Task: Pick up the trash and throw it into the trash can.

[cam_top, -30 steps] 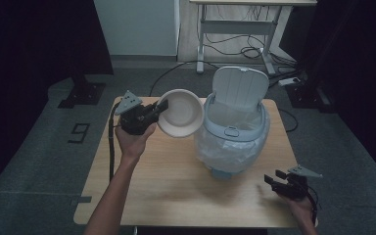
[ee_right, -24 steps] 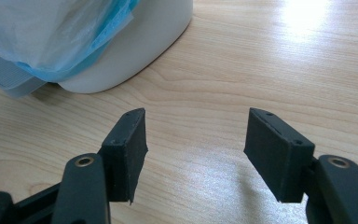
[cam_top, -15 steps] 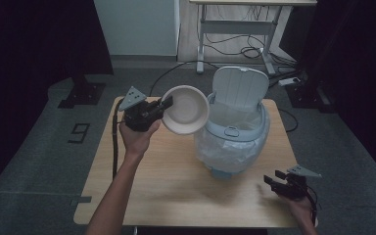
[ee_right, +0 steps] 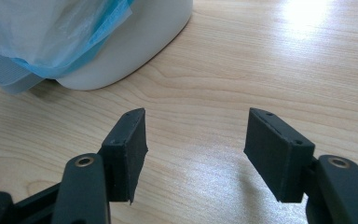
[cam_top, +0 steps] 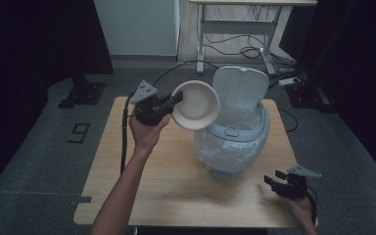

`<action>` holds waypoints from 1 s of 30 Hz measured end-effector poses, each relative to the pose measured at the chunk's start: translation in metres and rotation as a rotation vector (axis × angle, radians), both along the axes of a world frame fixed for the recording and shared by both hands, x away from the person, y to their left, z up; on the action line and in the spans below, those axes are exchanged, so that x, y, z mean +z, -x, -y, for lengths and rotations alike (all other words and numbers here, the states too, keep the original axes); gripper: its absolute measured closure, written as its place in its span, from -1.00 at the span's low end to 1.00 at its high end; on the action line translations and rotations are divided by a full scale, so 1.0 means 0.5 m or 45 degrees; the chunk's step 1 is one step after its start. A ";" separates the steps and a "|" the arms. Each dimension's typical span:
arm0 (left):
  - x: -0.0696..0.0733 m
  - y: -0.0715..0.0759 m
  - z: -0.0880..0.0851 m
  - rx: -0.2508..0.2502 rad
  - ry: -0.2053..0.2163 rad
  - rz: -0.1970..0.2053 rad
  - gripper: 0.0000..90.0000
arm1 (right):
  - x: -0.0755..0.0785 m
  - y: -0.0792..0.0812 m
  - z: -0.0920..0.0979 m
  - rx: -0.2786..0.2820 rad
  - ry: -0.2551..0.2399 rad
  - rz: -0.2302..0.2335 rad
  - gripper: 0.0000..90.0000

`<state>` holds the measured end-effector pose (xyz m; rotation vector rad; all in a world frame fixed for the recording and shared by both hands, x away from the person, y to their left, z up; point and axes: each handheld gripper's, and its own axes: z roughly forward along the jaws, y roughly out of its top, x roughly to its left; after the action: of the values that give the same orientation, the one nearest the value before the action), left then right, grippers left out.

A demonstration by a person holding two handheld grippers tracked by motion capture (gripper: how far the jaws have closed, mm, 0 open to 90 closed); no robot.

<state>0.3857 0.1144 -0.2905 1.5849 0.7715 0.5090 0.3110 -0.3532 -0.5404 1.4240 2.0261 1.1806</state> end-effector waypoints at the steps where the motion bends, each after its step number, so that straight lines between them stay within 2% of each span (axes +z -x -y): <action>1: 0.000 -0.004 0.008 -0.008 0.000 -0.001 0.84 | 0.000 0.000 0.001 0.000 0.001 0.000 -0.15; 6: -0.002 -0.015 0.033 -0.031 0.013 -0.014 0.84 | 0.000 -0.001 0.004 -0.010 0.000 -0.001 -0.15; 16: 0.007 -0.033 0.082 -0.060 0.000 -0.019 0.84 | -0.003 -0.002 0.007 -0.010 -0.001 -0.008 -0.15; 30: 0.015 -0.052 0.112 -0.067 -0.037 -0.019 0.84 | -0.004 -0.003 0.007 -0.011 -0.003 -0.016 -0.15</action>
<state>0.4120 0.0586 -0.2831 1.6330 0.7347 0.4729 0.3123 -0.3566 -0.5423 1.4439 2.0256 1.1731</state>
